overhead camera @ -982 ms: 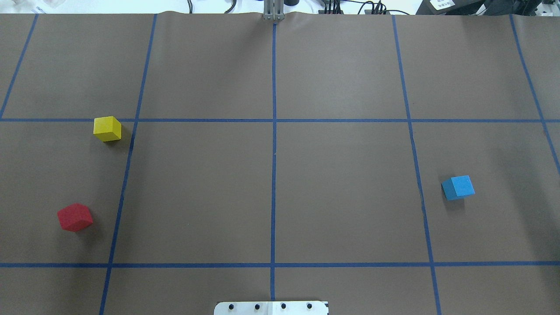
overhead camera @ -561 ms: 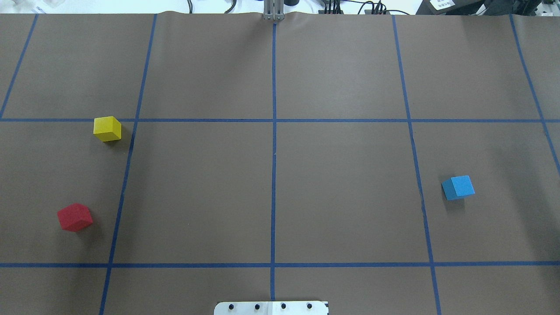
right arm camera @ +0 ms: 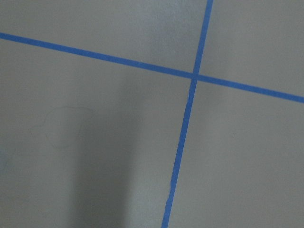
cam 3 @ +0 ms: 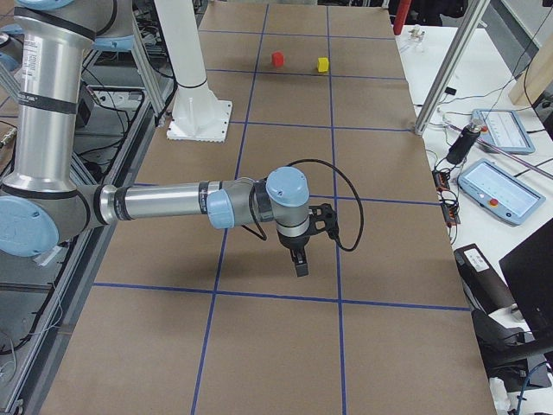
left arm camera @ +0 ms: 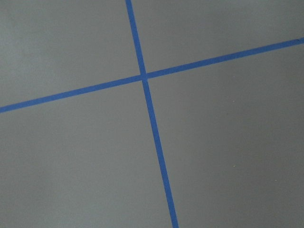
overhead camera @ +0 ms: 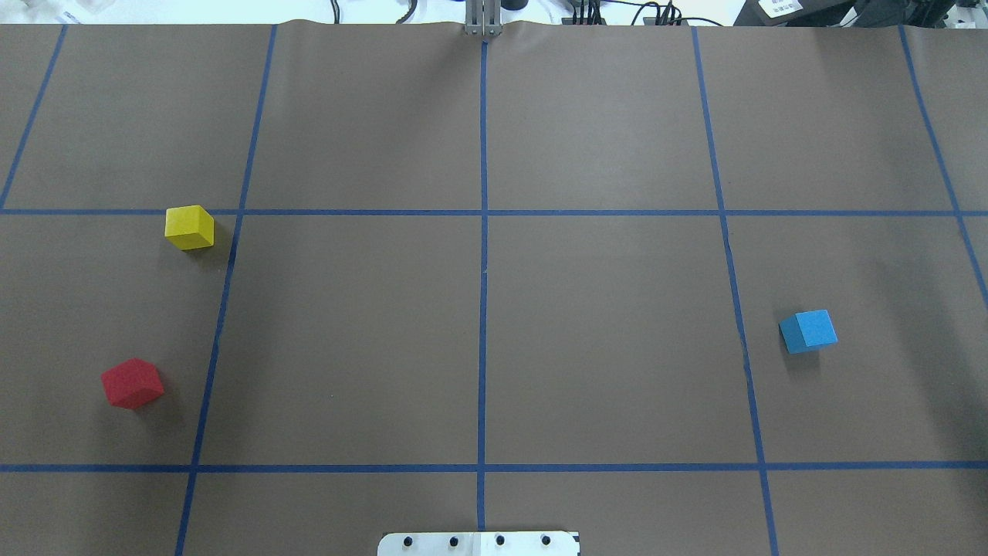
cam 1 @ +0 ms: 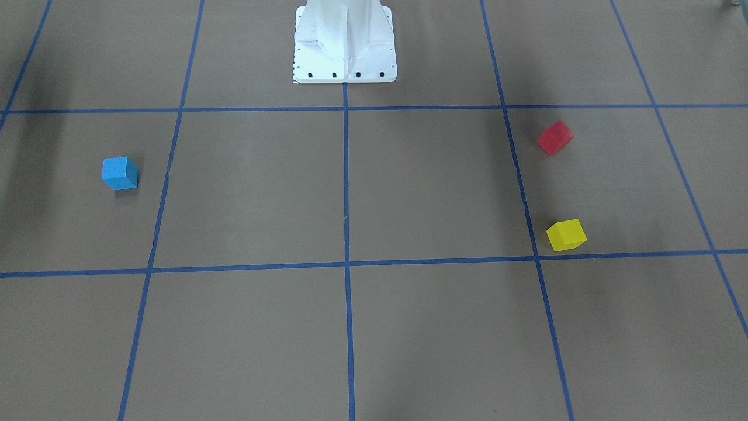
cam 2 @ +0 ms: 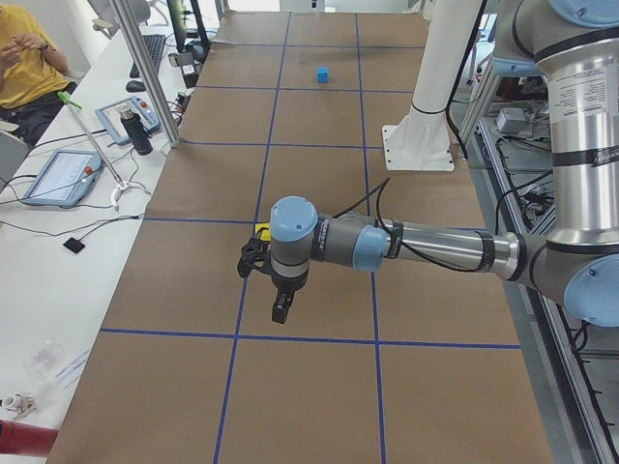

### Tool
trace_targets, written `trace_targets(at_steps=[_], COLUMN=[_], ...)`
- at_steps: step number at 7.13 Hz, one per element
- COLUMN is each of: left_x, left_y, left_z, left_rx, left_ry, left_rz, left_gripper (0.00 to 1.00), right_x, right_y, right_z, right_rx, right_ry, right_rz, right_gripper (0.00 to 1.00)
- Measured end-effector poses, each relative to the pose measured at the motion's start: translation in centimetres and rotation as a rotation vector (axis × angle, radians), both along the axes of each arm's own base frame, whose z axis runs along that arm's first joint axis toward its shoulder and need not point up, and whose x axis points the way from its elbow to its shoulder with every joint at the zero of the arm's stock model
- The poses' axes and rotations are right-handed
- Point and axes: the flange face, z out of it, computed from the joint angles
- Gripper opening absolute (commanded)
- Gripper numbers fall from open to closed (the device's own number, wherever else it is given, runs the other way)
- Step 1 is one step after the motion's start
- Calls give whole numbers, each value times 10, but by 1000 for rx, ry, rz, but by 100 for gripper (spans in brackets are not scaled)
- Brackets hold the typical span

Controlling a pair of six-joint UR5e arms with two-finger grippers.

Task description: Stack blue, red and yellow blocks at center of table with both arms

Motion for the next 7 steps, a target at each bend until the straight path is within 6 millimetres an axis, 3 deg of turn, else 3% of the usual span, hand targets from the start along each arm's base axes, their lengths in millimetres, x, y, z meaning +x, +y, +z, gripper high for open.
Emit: trace_targets(at_steps=[3, 4, 6, 7], left_x=[0, 0, 0, 0], left_y=[-37, -41, -40, -40], left_z=[-48, -55, -56, -56], left_rx=[149, 179, 213, 221], left_ry=[-7, -6, -3, -2], left_rz=[-5, -4, -4, -4], left_gripper=[100, 100, 100, 100], right_x=[-2, -8, -53, -84], right_y=[-19, -22, -17, -3], right_z=[-19, -28, -46, -45], right_rx=[54, 102, 201, 151], right_ry=[-27, -48, -156, -220], right_rz=[34, 25, -74, -97], right_gripper=[99, 99, 99, 99])
